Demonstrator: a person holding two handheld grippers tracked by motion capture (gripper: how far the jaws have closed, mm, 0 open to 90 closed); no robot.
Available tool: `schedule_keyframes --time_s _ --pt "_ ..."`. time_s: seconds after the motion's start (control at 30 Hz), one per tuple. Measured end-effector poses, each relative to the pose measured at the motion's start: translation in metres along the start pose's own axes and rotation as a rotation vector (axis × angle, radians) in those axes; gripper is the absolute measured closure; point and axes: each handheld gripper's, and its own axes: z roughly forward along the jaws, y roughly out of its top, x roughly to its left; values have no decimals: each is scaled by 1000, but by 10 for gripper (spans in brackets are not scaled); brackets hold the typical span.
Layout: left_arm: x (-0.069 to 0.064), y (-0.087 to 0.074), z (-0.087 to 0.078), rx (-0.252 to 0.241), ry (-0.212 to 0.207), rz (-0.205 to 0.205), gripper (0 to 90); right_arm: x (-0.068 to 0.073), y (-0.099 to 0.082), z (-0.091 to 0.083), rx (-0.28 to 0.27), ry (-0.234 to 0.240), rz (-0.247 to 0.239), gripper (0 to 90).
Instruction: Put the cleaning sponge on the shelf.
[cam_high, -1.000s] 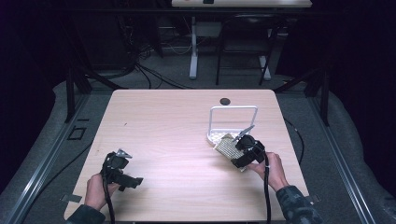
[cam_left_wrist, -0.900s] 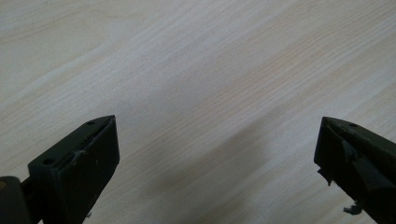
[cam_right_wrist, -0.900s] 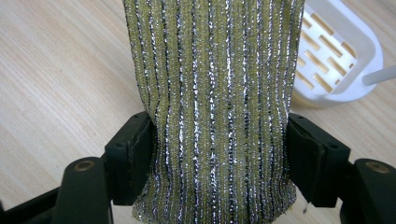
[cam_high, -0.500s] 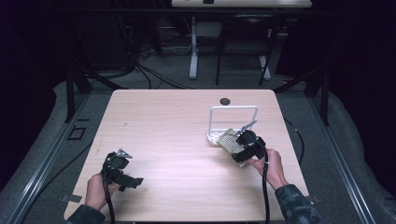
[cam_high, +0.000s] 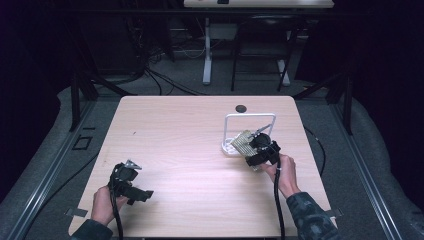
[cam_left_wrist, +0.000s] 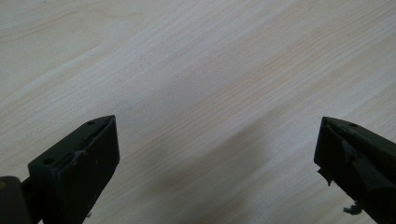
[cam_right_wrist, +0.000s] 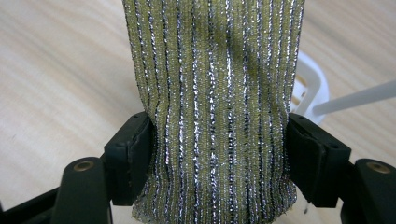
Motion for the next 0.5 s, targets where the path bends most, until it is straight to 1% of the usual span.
schedule_keyframes --time_s 0.03,0.1,0.13,0.17,0.33,0.37,0.43,0.5 --pt "0 0 0 -1 0 0 3 0 2 3 -2 -11 -2 293" --pt "0 0 0 -2 0 2 3 1 7 8 -9 -21 13 293" --pt "0 0 0 -2 0 2 3 0 9 11 -2 -35 16 293" --pt "0 0 0 -1 0 1 4 0 10 13 -7 -49 19 293" --pt "0 0 0 0 0 3 3 -1 12 20 9 -63 33 289" --pt "0 0 0 -1 -1 3 3 -2 13 24 2 -75 38 288" --pt "0 0 0 0 0 4 3 -1 15 25 2 -79 41 287" --pt "0 0 0 -1 1 5 4 1 16 27 -7 -91 33 285"
